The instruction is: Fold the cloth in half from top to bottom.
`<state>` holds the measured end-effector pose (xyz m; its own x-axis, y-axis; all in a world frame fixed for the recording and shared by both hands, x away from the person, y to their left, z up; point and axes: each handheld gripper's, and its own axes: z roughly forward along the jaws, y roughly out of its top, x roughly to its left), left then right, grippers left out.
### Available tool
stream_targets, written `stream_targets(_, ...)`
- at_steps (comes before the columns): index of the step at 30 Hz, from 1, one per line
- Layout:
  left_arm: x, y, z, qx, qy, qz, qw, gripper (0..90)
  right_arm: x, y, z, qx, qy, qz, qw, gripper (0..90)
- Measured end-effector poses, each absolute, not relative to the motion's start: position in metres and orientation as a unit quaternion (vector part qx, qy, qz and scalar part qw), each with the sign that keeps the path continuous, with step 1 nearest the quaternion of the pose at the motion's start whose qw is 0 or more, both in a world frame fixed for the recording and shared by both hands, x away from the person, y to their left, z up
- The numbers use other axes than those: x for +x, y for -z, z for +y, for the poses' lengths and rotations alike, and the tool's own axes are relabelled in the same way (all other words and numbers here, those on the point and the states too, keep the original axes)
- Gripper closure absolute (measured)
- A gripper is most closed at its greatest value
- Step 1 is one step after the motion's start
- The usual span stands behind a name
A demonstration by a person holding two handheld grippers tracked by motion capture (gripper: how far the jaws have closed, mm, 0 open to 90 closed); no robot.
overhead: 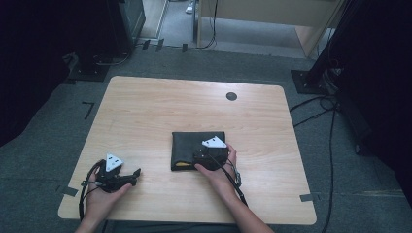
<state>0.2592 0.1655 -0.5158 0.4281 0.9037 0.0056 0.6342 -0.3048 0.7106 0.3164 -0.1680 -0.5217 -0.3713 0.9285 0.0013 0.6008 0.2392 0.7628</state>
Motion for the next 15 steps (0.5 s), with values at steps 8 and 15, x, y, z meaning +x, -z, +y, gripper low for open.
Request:
stream_targets(8, 0.257, 0.517, 0.166, 0.781, -0.207, 0.496, 0.319, 15.1, 0.349, 0.521, -0.153, 0.519, -0.344, 0.746, 0.233, 13.0)
stream_targets(15, 0.256, 0.517, 0.167, 0.783, -0.207, 0.492, 0.32, 13.9, 0.382, 0.52, -0.139, 0.533, -0.337, 0.738, 0.241, 12.5)
